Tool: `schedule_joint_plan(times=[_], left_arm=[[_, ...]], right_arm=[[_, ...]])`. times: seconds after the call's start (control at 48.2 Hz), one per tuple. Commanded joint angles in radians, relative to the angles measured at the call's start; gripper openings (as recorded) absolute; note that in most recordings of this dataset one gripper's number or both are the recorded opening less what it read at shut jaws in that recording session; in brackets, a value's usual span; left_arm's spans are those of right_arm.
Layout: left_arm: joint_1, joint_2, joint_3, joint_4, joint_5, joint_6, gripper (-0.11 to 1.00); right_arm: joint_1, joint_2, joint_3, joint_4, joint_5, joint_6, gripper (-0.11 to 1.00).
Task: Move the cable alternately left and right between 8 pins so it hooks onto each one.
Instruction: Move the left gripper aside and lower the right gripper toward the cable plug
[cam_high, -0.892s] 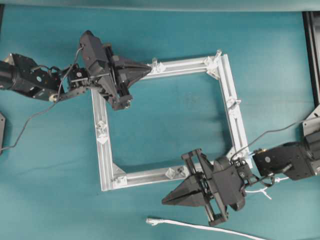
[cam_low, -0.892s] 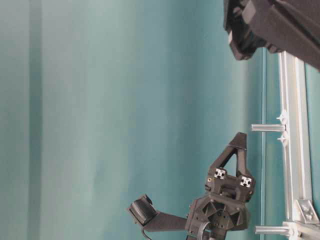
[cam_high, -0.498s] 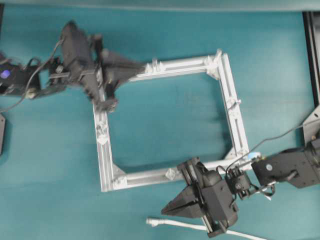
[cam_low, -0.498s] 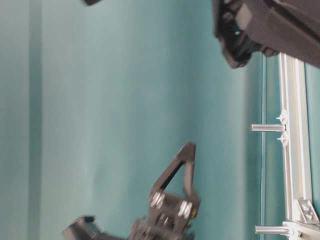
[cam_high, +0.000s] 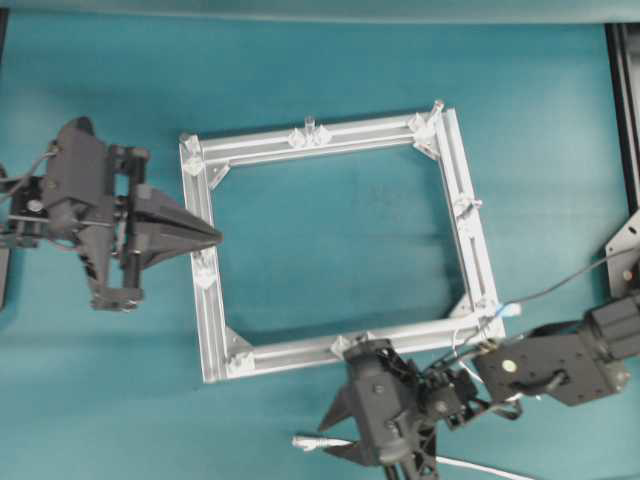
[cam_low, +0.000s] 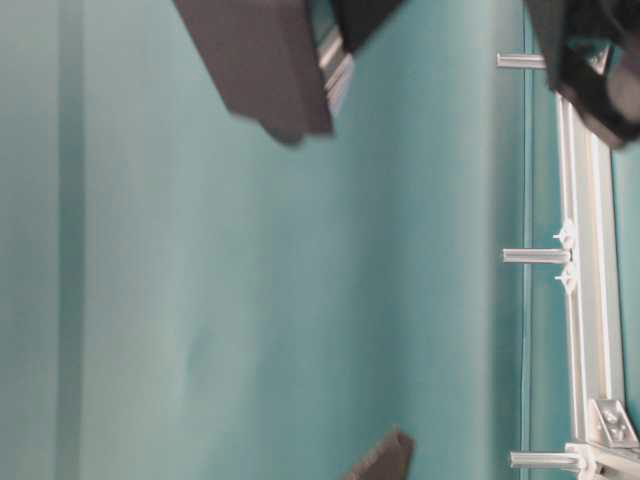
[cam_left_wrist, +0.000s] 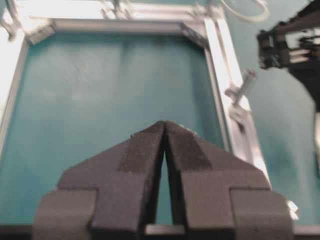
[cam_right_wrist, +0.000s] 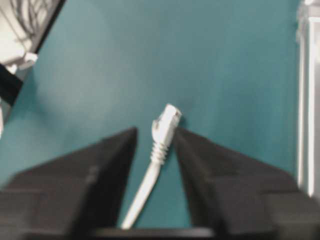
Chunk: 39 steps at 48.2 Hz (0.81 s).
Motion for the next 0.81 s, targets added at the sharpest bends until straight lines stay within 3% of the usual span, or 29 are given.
schedule_joint_plan(times=[0.0, 0.104, 0.166, 0.27, 0.56, 0.788], left_arm=[[-0.006, -0.043, 0.012, -0.003, 0.002, -0.037, 0.11], [-0.006, -0.08, 0.035, -0.003, 0.003, -0.041, 0.22], [-0.006, -0.095, 0.048, -0.003, 0.006, -0.041, 0.28], [-0.015, -0.12, 0.067, -0.003, 0.015, -0.041, 0.36], [-0.066, -0.15, 0.095, -0.002, 0.063, -0.04, 0.36], [-0.071, -0.15, 0.103, -0.002, 0.067, -0.04, 0.36]], right_arm=[[0.015, 0.018, -0.069, -0.003, 0.038, 0.014, 0.5], [0.028, 0.06, -0.13, -0.008, 0.103, 0.028, 0.68], [0.032, 0.078, -0.155, -0.008, 0.127, 0.029, 0.73], [0.034, 0.106, -0.178, -0.008, 0.15, 0.032, 0.72], [0.034, 0.133, -0.184, -0.008, 0.19, 0.043, 0.72], [0.032, 0.138, -0.186, -0.005, 0.224, 0.051, 0.61]])
